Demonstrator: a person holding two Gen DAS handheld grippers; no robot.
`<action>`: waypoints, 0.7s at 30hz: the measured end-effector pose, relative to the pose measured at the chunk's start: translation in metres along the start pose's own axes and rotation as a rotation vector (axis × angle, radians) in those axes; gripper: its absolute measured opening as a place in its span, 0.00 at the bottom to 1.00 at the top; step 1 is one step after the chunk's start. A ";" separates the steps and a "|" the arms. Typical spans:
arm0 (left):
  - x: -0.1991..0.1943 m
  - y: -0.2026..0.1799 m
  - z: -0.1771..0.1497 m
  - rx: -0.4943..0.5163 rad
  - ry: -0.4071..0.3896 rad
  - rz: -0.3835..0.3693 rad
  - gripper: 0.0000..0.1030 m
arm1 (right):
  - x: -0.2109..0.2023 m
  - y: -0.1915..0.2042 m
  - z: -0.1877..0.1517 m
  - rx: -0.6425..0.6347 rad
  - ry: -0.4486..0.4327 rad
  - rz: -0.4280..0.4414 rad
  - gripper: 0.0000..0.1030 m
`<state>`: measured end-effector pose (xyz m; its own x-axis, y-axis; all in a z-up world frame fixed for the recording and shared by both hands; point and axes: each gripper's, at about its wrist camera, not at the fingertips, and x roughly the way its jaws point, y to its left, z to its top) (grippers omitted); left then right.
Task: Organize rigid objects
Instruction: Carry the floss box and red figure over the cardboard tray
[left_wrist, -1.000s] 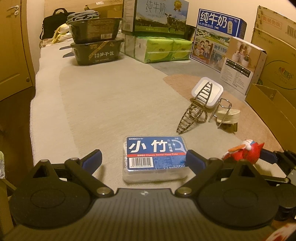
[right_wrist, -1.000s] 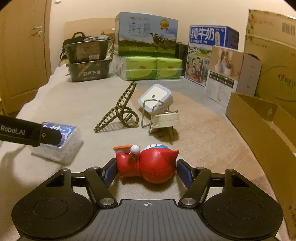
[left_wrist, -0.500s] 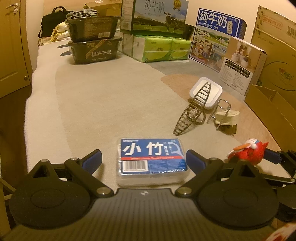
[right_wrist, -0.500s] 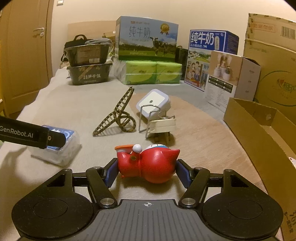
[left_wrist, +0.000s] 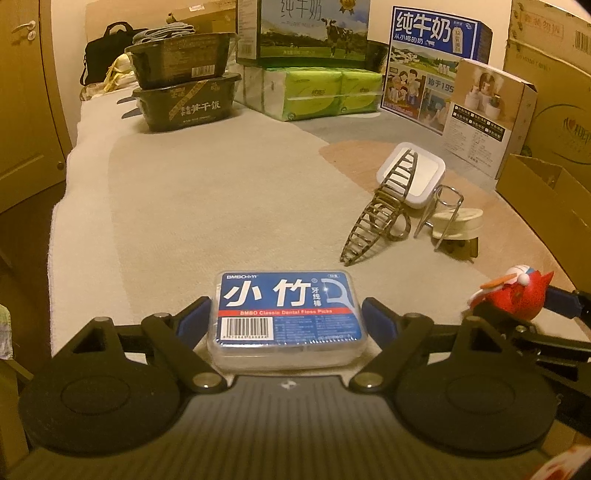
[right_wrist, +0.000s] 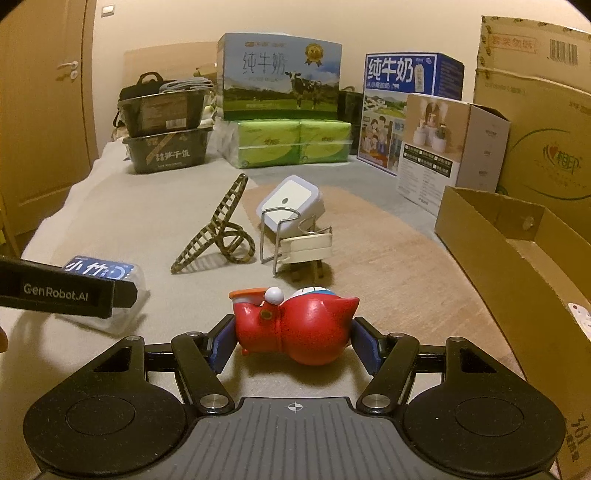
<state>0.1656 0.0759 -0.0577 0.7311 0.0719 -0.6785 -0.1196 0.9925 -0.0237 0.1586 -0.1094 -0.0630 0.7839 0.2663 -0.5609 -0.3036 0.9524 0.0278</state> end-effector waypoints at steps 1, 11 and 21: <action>0.000 0.000 0.000 0.000 0.000 0.001 0.83 | 0.000 -0.001 0.000 0.003 0.001 0.001 0.64; -0.017 -0.003 -0.003 0.002 0.003 -0.015 0.82 | -0.009 -0.003 0.002 0.015 -0.004 0.015 0.64; -0.051 -0.021 -0.009 0.012 0.004 -0.038 0.82 | -0.042 -0.019 0.007 0.033 -0.024 0.001 0.64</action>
<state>0.1245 0.0503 -0.0294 0.7322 0.0340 -0.6802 -0.0836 0.9957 -0.0403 0.1354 -0.1380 -0.0344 0.7966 0.2703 -0.5407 -0.2867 0.9564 0.0558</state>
